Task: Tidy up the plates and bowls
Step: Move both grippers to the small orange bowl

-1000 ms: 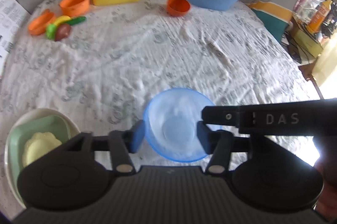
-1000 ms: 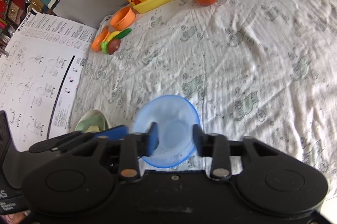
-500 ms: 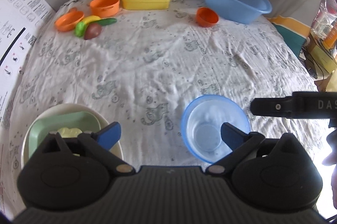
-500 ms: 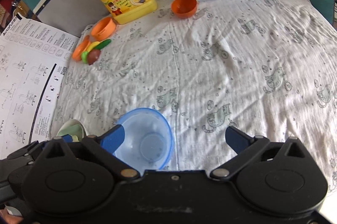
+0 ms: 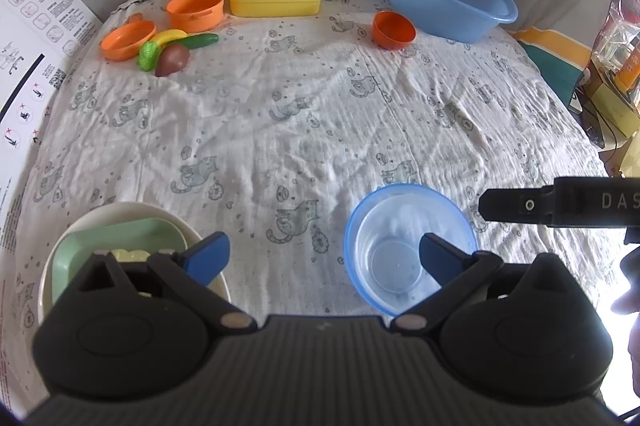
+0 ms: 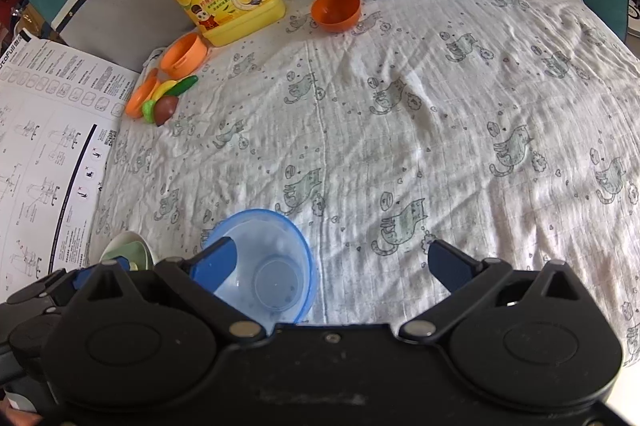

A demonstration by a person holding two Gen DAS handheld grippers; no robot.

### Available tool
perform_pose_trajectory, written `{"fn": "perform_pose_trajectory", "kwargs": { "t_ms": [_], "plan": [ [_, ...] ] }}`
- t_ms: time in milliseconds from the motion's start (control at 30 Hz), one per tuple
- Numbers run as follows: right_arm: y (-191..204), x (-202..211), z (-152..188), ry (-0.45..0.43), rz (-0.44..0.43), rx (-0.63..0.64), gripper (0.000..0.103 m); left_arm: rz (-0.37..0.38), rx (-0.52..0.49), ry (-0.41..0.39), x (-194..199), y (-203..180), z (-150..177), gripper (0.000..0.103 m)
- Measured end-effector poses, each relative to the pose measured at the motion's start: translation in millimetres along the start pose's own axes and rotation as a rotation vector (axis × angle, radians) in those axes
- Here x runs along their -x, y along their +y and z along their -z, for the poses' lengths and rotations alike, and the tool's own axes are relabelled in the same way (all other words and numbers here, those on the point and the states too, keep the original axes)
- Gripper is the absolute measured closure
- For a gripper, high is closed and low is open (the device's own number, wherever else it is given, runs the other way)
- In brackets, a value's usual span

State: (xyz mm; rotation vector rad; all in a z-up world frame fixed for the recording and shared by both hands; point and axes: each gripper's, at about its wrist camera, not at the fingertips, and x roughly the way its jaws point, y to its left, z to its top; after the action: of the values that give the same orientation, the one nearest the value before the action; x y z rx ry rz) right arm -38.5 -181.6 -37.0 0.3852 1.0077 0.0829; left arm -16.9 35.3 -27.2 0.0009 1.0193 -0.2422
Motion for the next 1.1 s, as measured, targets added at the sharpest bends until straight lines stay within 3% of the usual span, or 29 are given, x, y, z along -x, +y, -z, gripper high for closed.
{"fn": "perform_pose_trajectory", "kwargs": {
  "t_ms": [467, 967, 1100],
  "plan": [
    [-12.9, -12.6, -27.3, -0.013, 0.019, -0.033, 0.0, -0.011, -0.006, -0.02, -23.0, 4.9, -37.1, 0.0],
    [-38.0, -44.1, -118.9, -0.073, 0.028, -0.117, 0.0, -0.022, -0.108, -0.093, -87.1, -13.9, -143.4, 0.0],
    [-49.3, -57.1, -149.5, -0.088, -0.009, -0.168, 0.0, -0.028, -0.137, -0.094, -112.0, -26.4, -167.0, 0.0]
  ]
}}
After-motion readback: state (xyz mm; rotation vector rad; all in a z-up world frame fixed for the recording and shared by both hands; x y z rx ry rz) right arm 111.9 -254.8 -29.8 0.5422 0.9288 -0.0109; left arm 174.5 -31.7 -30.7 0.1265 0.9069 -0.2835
